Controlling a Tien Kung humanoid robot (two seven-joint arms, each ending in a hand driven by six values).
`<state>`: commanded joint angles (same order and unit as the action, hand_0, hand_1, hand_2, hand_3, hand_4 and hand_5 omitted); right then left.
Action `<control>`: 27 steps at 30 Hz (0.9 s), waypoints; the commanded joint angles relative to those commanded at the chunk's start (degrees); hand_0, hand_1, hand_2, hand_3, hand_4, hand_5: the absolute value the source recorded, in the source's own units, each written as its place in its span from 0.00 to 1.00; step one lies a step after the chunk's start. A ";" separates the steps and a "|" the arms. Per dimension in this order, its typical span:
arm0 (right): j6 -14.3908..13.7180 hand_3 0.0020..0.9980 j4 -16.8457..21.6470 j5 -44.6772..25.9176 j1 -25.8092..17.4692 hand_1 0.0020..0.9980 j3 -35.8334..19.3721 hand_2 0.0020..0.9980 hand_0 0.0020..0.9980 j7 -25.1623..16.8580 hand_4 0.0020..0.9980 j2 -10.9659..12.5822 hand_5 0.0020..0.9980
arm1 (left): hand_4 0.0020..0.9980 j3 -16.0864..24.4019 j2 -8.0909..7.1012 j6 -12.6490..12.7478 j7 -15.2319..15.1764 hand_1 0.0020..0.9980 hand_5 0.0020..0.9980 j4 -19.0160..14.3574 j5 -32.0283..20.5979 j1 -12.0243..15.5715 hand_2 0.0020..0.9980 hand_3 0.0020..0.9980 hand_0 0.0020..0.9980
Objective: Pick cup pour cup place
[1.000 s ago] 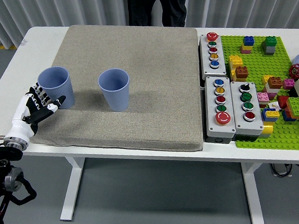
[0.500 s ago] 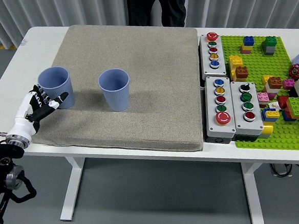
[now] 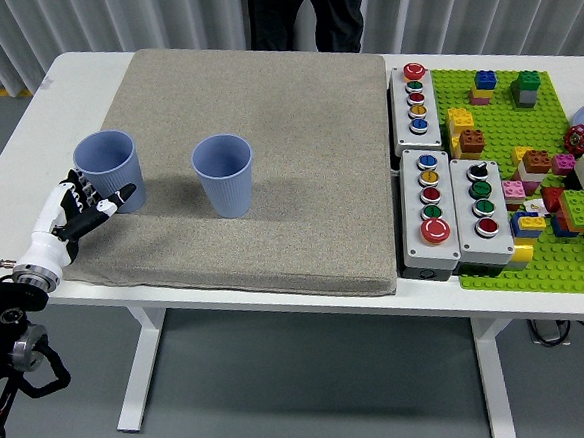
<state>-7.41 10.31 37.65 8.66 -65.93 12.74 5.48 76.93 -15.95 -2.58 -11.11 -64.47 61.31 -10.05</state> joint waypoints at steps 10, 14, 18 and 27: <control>0.00 0.70 0.00 -0.11 0.23 0.69 0.00 0.74 0.72 -0.09 0.31 0.07 0.30 | 1.00 -1.00 -0.30 -0.19 0.21 0.93 0.33 1.60 -1.22 -2.06 1.00 1.00 0.94; -0.03 0.70 0.00 -0.09 0.39 0.69 -0.06 0.74 0.72 -0.09 0.31 0.07 0.30 | 1.00 -1.39 -0.32 -0.39 0.36 0.93 0.32 2.41 -1.42 -2.65 1.00 1.00 0.94; -0.05 0.70 0.00 -0.21 0.52 0.69 -0.02 0.74 0.72 -0.09 0.31 0.07 0.30 | 1.00 -1.73 -0.26 -0.41 0.44 0.93 0.32 2.95 -1.34 -3.13 1.00 1.00 0.94; -0.07 0.70 0.00 -0.45 0.70 0.69 0.09 0.74 0.72 -0.12 0.31 0.10 0.30 | 1.00 -2.28 -0.28 -0.16 0.41 0.93 0.32 3.98 -1.91 -4.24 1.00 1.00 0.94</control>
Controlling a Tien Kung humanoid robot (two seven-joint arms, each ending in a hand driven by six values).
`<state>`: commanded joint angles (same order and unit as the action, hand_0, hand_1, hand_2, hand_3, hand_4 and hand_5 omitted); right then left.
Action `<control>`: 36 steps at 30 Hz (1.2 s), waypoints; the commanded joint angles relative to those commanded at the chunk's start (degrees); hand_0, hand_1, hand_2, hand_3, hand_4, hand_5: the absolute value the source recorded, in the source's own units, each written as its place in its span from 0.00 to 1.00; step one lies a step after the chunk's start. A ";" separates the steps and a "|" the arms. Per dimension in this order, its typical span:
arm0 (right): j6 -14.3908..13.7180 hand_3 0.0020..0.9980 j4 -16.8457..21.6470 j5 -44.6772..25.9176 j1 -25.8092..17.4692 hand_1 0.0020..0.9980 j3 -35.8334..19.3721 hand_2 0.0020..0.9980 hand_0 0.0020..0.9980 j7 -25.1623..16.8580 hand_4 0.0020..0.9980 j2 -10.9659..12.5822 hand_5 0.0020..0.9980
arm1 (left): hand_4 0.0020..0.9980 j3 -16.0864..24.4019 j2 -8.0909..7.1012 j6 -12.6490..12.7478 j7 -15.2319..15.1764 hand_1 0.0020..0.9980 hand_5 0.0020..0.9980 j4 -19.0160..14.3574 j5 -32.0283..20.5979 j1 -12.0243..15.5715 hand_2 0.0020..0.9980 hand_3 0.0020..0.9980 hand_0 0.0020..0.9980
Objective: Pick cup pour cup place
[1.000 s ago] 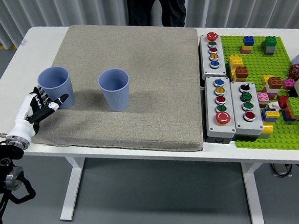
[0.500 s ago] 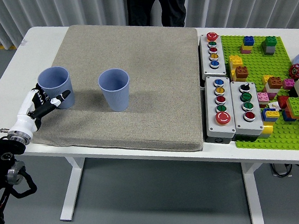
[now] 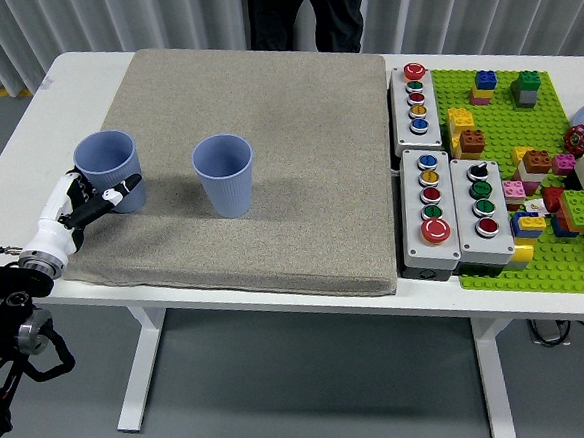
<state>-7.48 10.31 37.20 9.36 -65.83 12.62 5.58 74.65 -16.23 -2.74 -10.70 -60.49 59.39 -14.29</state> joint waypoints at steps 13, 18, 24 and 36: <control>-0.02 0.70 0.00 0.06 0.29 0.69 -0.09 0.74 0.72 0.03 0.31 0.03 0.29 | 1.00 -1.34 0.17 -0.02 0.17 0.93 0.31 1.65 0.11 -2.28 1.00 1.00 0.94; 0.04 0.70 0.00 0.16 0.21 0.69 -0.11 0.74 0.72 0.09 0.32 0.01 0.29 | 0.98 -1.31 0.34 -0.15 0.07 0.93 0.27 1.91 0.23 -2.20 1.00 1.00 0.94; 0.11 0.70 0.00 0.63 -0.01 0.69 -0.38 0.74 0.72 0.19 0.32 -0.03 0.29 | 0.89 -1.18 0.28 -0.11 0.16 0.93 0.12 2.10 0.38 -1.98 1.00 1.00 0.94; 0.10 0.70 0.00 0.37 -0.01 0.69 -0.20 0.74 0.72 0.19 0.32 -0.03 0.29 | 0.85 -1.20 0.26 0.22 0.29 0.91 0.08 2.04 0.59 -2.23 1.00 1.00 0.93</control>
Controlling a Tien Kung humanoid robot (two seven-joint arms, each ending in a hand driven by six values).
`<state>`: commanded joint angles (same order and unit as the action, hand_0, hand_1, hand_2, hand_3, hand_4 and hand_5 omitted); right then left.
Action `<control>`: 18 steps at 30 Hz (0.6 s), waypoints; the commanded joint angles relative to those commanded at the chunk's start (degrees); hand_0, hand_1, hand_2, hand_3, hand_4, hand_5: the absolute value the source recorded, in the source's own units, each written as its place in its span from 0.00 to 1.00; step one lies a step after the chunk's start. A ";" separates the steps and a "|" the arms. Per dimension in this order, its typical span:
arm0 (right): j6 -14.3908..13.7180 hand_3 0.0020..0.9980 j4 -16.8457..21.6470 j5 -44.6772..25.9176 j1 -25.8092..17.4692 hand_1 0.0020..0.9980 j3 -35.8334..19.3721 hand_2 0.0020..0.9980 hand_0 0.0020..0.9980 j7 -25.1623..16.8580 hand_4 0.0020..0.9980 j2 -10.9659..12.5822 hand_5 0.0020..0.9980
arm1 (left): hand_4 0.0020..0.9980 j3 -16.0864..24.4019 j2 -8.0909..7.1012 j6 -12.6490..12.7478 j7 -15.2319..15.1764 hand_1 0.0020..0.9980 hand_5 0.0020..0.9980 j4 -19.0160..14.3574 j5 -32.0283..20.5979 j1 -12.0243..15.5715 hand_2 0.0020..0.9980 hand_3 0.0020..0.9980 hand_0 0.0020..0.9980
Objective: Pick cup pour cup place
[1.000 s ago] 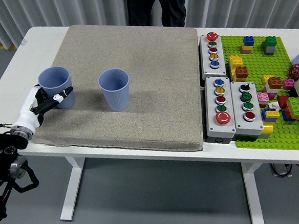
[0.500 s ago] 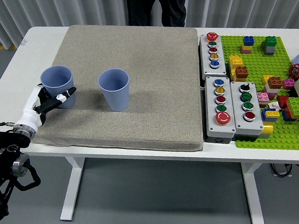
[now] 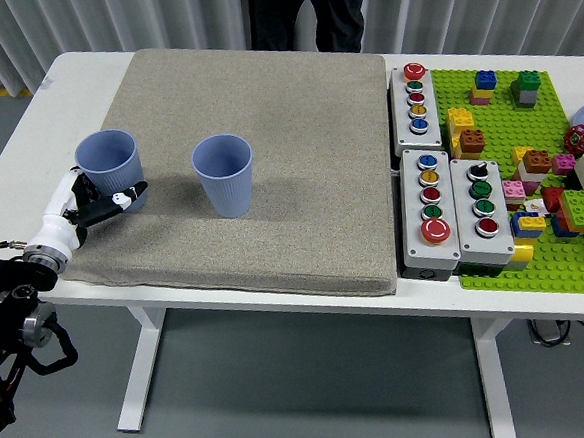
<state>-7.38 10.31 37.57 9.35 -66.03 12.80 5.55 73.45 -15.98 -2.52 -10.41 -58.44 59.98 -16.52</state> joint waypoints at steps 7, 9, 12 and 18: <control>-0.01 0.70 0.00 -0.28 0.14 0.69 0.19 0.74 0.72 -0.04 0.32 0.03 0.29 | 0.83 -0.24 0.10 0.51 0.02 0.89 0.06 -0.27 -0.10 -0.21 1.00 1.00 0.92; 0.02 0.70 0.00 -0.31 0.19 0.69 0.25 0.74 0.72 -0.04 0.32 0.05 0.29 | 0.84 -0.25 0.22 0.84 0.03 0.84 0.08 -0.34 -0.03 -0.23 1.00 1.00 0.86; 0.00 0.70 0.00 -0.48 0.21 0.69 0.34 0.74 0.72 -0.07 0.32 0.05 0.29 | 0.84 -0.20 0.43 1.14 0.03 0.84 0.08 -0.45 0.08 -0.07 1.00 1.00 0.86; 0.00 0.70 0.00 -0.35 0.22 0.69 0.27 0.74 0.72 -0.03 0.32 0.05 0.29 | 0.84 -0.23 0.71 1.57 0.13 0.80 0.08 -0.65 0.36 0.08 0.97 1.00 0.82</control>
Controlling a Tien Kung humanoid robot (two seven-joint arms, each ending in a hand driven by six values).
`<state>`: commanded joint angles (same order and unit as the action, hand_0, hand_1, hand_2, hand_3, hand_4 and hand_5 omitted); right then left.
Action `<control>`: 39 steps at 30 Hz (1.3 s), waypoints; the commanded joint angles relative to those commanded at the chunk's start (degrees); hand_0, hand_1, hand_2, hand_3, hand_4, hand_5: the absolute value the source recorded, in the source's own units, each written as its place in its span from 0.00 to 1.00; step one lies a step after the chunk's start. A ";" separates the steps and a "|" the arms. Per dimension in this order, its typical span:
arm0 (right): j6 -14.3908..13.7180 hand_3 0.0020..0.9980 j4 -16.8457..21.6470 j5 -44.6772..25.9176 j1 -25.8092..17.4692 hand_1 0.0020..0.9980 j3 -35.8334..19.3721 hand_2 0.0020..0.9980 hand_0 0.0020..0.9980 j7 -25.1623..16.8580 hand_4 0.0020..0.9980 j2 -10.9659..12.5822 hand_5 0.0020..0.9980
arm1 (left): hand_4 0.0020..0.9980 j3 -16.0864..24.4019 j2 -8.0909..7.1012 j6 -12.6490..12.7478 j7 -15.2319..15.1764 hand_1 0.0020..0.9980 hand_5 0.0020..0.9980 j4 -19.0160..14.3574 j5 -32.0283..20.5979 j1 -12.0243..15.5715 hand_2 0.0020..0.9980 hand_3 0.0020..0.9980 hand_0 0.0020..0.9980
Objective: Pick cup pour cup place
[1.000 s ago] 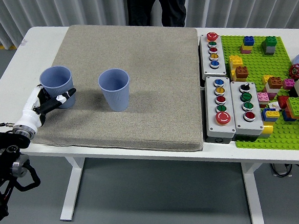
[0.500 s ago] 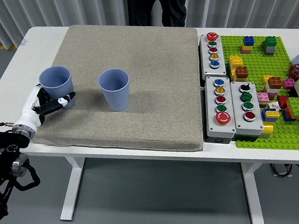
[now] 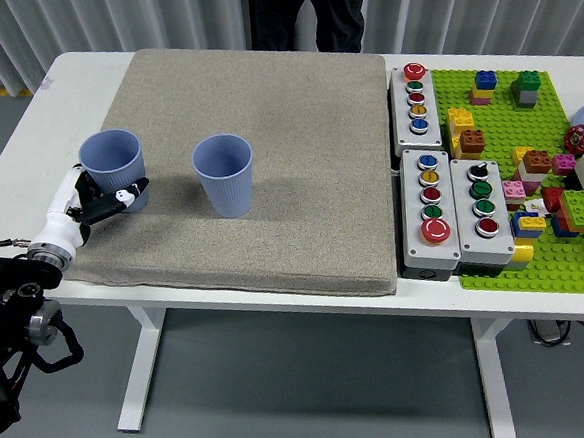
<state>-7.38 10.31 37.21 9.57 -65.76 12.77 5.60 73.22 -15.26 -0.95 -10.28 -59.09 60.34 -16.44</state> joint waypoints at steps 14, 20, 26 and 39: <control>0.03 0.70 0.00 -0.24 0.19 0.69 0.22 0.74 0.72 0.01 0.32 0.06 0.30 | 0.82 -0.17 0.41 2.09 -0.20 0.62 0.09 -1.15 1.10 0.29 0.68 0.70 0.66; 0.09 0.70 0.00 -0.05 0.12 0.69 0.15 0.74 0.72 0.07 0.32 0.06 0.30 | 0.80 -0.34 0.77 4.94 -0.90 0.57 0.10 -2.58 1.18 0.82 0.61 0.60 0.61; 0.14 0.70 0.00 0.23 -0.05 0.69 0.07 0.74 0.72 0.14 0.32 0.07 0.30 | 0.80 0.08 0.89 5.84 -1.02 0.55 0.11 -4.55 1.38 1.56 0.59 0.59 0.59; 0.22 0.70 0.00 0.76 -0.29 0.69 -0.05 0.74 0.72 0.26 0.32 0.19 0.30 | 0.77 0.77 -0.35 10.49 1.41 0.52 0.12 -11.83 10.09 2.33 0.54 0.54 0.51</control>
<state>-7.16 10.31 37.97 9.28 -65.80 13.03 5.80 73.99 -15.61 9.54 -8.87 -70.92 70.43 -14.11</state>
